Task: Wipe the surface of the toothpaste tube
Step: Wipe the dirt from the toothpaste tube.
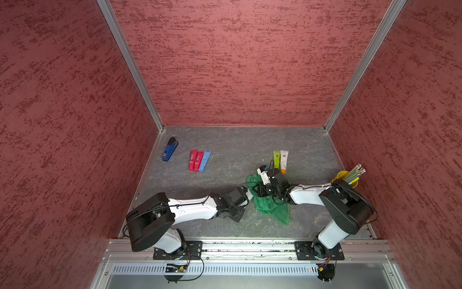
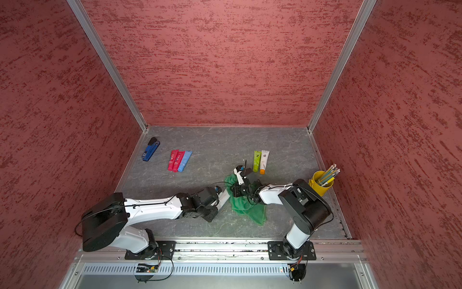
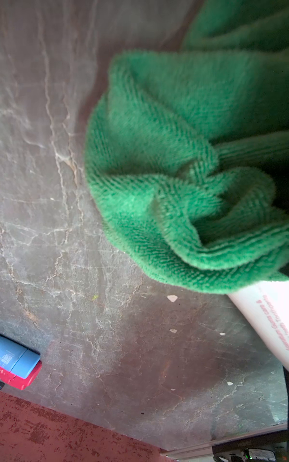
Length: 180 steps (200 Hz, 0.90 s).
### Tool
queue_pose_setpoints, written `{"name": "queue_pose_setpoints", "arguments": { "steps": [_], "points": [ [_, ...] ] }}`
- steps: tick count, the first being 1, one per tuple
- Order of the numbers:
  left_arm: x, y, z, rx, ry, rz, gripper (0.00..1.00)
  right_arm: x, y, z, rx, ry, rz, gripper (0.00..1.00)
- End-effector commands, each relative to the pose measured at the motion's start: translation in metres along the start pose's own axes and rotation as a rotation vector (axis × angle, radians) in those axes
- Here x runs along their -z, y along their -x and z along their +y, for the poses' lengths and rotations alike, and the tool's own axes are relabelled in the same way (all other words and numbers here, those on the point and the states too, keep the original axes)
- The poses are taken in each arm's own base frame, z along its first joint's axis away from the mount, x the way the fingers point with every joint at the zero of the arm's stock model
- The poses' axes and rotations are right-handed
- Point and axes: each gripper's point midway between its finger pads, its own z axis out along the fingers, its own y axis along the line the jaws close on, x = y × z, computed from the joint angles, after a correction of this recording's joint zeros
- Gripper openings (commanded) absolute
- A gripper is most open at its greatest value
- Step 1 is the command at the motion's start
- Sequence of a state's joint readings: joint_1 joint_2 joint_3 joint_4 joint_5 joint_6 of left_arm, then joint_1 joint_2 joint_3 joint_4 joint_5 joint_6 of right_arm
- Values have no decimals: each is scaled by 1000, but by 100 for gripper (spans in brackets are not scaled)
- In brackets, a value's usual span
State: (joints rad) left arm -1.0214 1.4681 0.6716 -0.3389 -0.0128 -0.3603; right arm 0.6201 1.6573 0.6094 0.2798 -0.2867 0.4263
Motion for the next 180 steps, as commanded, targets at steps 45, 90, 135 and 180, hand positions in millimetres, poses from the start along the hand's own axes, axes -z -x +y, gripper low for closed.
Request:
{"name": "queue_pose_setpoints", "arguments": {
  "steps": [45,90,135,180],
  "points": [
    [-5,1,2,-10,17,-21,12,1,-35,38,-17,202,94,0],
    [-7,3,0,-19,10,-23,10,1,-74,81,-2,330,194,0],
    [-5,6,-2,-26,4,-35,10,2,-88,53,11,231,204,0],
    [-5,4,-3,-25,-1,-39,9,-7,-51,-49,-79,-194,79,0]
  ]
}}
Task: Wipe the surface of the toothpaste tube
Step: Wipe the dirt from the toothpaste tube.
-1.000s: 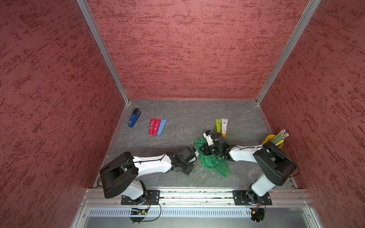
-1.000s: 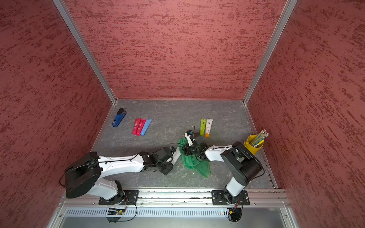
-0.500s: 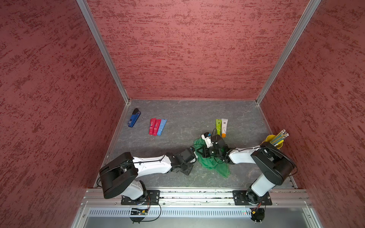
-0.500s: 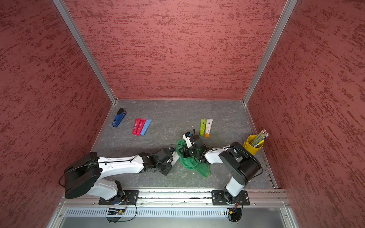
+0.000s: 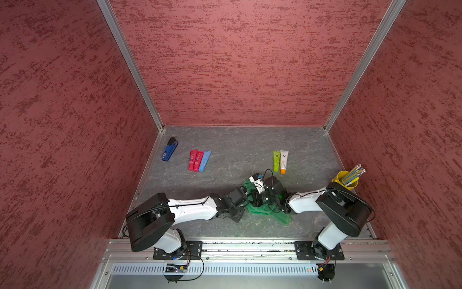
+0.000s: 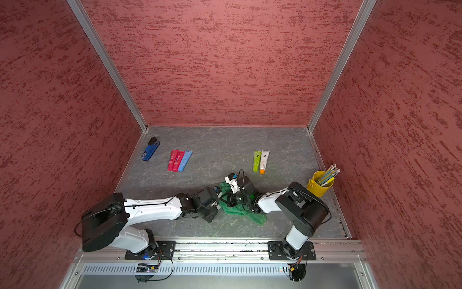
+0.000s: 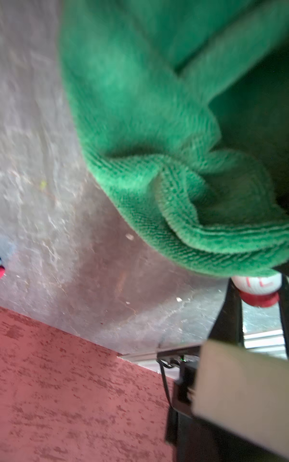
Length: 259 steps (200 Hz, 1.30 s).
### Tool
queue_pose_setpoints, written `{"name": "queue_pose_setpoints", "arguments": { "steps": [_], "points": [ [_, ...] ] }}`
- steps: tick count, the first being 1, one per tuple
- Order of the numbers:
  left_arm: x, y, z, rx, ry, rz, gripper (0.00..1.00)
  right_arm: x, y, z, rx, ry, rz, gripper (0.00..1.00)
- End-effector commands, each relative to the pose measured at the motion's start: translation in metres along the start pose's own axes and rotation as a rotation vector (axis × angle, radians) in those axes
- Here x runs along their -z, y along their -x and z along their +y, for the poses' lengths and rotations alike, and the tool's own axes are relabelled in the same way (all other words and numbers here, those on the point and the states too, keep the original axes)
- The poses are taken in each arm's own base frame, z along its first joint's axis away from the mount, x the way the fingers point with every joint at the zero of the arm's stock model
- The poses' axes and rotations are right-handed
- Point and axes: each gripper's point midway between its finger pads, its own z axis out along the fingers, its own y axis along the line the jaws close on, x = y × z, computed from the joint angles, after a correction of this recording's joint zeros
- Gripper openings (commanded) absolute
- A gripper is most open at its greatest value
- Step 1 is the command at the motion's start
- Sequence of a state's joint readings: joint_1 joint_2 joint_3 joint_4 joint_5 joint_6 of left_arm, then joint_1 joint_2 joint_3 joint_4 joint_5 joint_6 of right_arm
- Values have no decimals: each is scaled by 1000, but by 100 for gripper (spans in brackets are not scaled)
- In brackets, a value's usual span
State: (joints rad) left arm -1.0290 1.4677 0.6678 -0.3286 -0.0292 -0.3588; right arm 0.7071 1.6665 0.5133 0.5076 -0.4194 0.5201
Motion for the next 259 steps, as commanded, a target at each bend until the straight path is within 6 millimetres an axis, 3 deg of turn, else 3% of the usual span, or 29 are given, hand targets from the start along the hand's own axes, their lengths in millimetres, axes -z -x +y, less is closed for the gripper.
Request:
{"name": "queue_pose_setpoints", "arguments": {
  "steps": [1,23,45,72,108,130,158,171,184,230,246,259],
  "points": [
    [-4,3,-3,-17,-10,-27,9,15,-22,-99,-90,-418,52,0],
    [-6,3,-3,-23,-5,-24,9,19,-6,-117,-98,-474,14,0],
    [-7,2,0,-23,11,-17,8,14,-4,-111,-85,-433,28,0],
    [-7,3,-1,-25,11,-19,8,7,-23,-72,-49,-224,58,0],
    [-8,5,-1,-32,16,-24,7,-4,-71,-24,-14,-44,149,0],
    [-6,5,0,-33,20,-29,7,4,-84,-6,-22,47,160,0],
    [-6,6,1,-36,27,-30,6,-1,-92,18,13,115,198,0],
    [-7,6,1,-35,28,-29,5,-3,-92,10,7,69,193,0],
    [-7,6,0,-36,25,-29,5,-4,-89,-10,-11,-33,179,0],
    [-5,6,1,-35,28,-34,4,24,-55,-102,-162,-366,25,0],
    [-5,6,2,-33,27,-38,4,27,-43,-111,-157,-405,-1,0],
    [-5,6,1,-34,27,-38,4,23,-38,-104,-142,-374,3,0]
  ]
}}
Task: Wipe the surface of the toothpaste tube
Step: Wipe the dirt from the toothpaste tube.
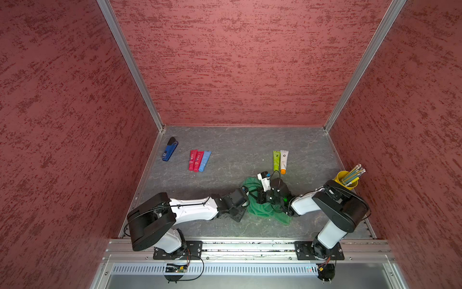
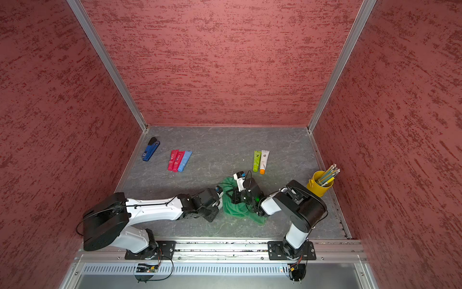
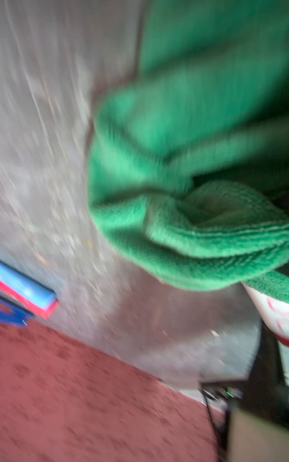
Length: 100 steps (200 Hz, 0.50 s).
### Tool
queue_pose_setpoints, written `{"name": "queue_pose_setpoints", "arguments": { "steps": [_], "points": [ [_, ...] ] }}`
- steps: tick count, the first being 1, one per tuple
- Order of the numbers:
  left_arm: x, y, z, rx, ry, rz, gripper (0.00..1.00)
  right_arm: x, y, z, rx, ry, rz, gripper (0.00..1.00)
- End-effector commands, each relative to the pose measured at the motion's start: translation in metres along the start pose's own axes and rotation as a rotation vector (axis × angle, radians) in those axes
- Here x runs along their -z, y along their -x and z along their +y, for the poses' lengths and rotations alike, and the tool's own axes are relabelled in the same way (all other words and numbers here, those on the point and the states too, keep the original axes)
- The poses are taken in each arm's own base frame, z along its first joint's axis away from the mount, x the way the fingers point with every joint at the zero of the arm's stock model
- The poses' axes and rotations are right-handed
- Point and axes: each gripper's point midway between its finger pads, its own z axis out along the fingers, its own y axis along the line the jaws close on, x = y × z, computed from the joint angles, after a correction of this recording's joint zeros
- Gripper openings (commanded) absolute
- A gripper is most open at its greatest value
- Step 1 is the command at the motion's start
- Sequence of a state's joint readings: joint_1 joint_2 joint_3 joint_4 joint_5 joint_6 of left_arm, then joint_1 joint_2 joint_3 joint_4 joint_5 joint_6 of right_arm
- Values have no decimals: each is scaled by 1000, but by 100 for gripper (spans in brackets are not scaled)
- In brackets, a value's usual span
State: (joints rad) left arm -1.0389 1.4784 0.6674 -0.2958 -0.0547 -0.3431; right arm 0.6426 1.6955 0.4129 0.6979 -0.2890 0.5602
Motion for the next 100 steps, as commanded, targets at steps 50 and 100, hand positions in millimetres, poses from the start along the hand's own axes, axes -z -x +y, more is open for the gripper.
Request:
{"name": "queue_pose_setpoints", "arguments": {
  "steps": [50,100],
  "points": [
    [-6,1,2,-15,21,1,3,3,-83,0,23,-18,254,0],
    [-6,5,3,-16,32,-5,2,10,-123,25,5,95,367,0]
  ]
}}
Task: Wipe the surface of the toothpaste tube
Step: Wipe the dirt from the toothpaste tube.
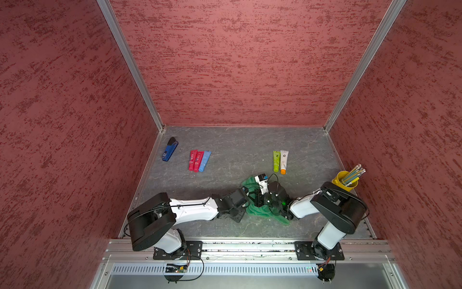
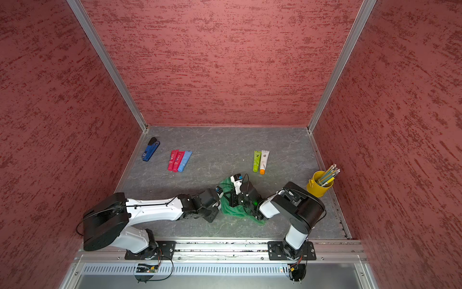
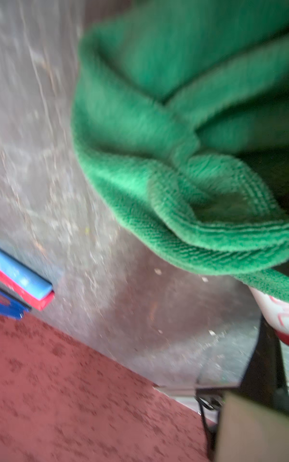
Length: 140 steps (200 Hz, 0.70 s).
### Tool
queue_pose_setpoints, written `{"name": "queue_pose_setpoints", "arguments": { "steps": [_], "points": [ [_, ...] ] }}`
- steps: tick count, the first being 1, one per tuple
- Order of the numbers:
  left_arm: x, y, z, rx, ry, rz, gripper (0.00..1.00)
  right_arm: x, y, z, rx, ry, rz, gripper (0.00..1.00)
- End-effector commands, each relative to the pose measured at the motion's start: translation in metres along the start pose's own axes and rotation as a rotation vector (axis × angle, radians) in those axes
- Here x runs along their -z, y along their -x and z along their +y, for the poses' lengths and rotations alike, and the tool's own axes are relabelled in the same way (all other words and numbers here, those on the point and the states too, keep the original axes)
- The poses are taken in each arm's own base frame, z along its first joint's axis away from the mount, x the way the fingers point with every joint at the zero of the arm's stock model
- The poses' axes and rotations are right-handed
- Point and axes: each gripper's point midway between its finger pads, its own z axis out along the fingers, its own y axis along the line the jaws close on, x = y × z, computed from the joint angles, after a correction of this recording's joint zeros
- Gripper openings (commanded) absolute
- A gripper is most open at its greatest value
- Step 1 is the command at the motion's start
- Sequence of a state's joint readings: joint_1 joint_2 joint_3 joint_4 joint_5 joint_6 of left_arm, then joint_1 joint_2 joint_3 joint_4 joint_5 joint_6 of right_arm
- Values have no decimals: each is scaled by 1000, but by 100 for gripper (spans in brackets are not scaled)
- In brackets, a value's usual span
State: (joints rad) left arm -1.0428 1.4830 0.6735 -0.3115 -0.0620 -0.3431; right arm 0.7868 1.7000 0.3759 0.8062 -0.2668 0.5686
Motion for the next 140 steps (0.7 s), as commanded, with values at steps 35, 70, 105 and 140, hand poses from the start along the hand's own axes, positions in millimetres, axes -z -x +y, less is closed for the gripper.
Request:
{"name": "queue_pose_setpoints", "arguments": {
  "steps": [35,70,105,140],
  "points": [
    [-7,6,3,-8,26,-11,1,12,-95,-24,-105,-85,330,0],
    [-6,6,4,-5,24,-19,0,27,-71,-92,-167,-345,216,0],
    [-3,6,4,-5,18,-28,0,41,-43,-128,-166,-499,126,0],
    [-4,6,3,-8,15,-26,0,26,-47,-104,-158,-370,169,0]
  ]
}}
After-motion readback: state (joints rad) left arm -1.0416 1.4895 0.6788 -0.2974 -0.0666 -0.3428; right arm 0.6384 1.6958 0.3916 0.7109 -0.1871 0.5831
